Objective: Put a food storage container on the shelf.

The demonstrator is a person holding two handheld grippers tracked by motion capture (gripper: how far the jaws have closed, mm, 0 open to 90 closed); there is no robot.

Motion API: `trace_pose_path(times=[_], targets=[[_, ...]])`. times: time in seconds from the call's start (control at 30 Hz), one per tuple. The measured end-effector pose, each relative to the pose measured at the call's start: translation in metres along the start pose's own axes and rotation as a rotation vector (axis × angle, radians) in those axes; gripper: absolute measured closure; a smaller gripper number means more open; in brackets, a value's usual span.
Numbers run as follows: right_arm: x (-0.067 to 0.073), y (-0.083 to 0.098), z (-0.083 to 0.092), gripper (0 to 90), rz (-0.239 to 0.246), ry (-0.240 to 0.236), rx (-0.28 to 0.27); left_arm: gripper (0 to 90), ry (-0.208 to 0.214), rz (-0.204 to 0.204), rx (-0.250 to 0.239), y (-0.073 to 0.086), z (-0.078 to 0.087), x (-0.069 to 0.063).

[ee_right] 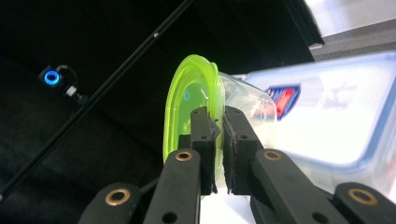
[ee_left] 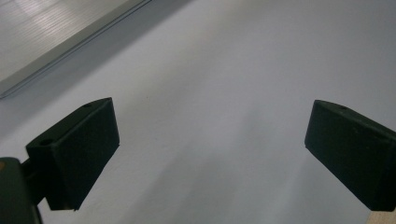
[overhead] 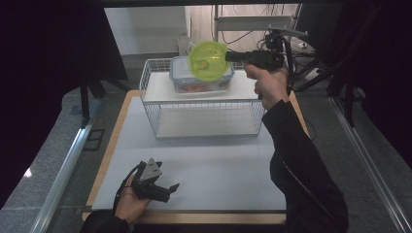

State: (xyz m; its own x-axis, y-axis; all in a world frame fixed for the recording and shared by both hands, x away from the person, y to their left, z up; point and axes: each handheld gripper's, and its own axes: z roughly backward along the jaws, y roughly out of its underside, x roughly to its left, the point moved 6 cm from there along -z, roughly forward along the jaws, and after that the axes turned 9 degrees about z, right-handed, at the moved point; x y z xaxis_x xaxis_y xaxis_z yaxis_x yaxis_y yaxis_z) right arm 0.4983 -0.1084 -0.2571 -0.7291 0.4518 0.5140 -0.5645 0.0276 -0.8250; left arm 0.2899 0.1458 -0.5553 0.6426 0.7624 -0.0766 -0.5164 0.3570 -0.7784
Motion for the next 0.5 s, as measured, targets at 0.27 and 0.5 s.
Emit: trace_pose_path(times=[0.27, 0.5], targets=[[-0.018, -0.016, -0.028, 84.4, -0.067, 0.025, -0.005, 3.1, 0.011, -0.002, 0.000, 0.000, 0.000, -0.001], [-0.039, -0.017, -0.052, 83.9, -0.188, 0.015, 0.000, 3.2, 0.021, -0.001, 0.002, 0.001, 0.000, -0.002]])
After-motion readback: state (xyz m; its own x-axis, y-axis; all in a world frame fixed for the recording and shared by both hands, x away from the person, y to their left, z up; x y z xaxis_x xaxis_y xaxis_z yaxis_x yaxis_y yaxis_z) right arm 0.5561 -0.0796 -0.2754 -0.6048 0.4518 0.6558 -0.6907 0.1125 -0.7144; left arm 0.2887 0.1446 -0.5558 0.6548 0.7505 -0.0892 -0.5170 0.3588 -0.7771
